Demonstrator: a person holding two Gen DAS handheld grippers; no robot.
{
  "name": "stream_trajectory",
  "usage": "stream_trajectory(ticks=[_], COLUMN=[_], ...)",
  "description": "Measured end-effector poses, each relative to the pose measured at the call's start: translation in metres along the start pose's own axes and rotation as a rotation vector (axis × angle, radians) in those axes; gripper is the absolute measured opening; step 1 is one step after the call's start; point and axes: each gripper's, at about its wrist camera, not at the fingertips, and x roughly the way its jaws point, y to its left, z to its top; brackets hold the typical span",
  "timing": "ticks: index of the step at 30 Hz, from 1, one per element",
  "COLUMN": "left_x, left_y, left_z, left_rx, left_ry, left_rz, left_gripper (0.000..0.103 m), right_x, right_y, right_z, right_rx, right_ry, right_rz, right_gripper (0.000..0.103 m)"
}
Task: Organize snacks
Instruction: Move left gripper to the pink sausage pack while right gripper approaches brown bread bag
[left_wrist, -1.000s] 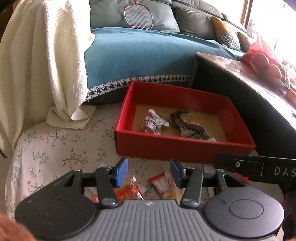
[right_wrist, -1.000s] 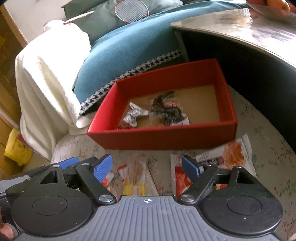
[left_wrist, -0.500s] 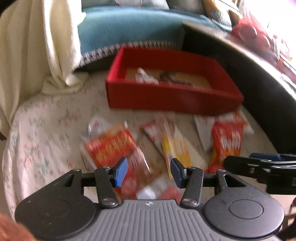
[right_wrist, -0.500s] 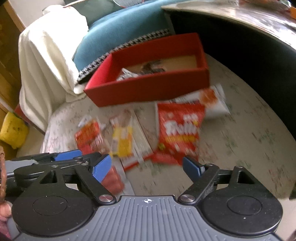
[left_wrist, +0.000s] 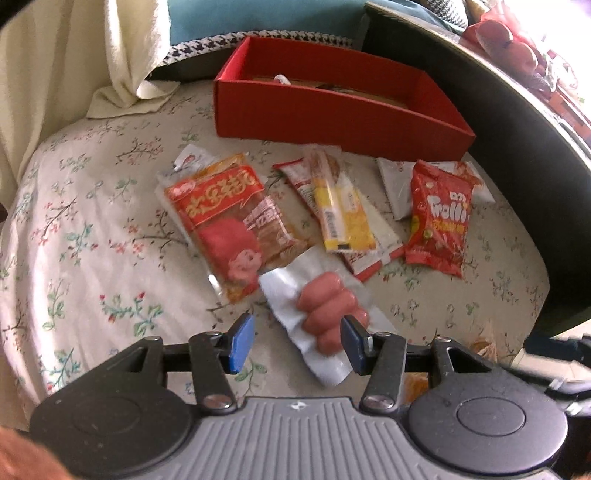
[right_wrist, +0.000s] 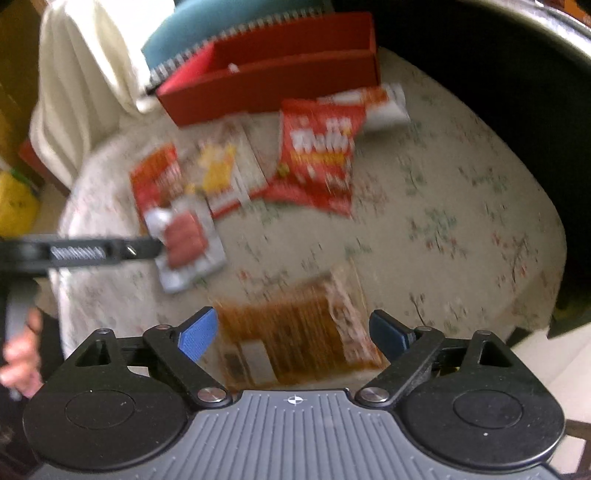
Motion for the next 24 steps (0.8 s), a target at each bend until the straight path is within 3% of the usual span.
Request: stream_trajectory(ticks=[6,13,19,24], left_x=[-0.001,-0.006,-0.011,-0.009], left_y=[0.009,0.012,0.011,0.014], left_z=[0.0,0.006,0.008,0.009], left_rx=[-0.031,-0.076,-0.08,-0.088], left_ry=[0.008,0.008,0.0,0.001], left_rz=[0.001,-0.076,-0.105,-0.089], left_gripper=[0.045,0.046,0.049,0.05], right_x=[0.003,0.034,0.048,0.04], right_y=[0.006,0.005,0.003,0.007], right_z=[-0.02,0.003,0.048,0.047], right_rx=[0.059,0.132,0.184,0.098], right_ry=[0.107,0.153,0.039,0.027], right_rz=[0.115,0.113,0.155,0.032], right_gripper=[0.093,0.094,0.094,0.095])
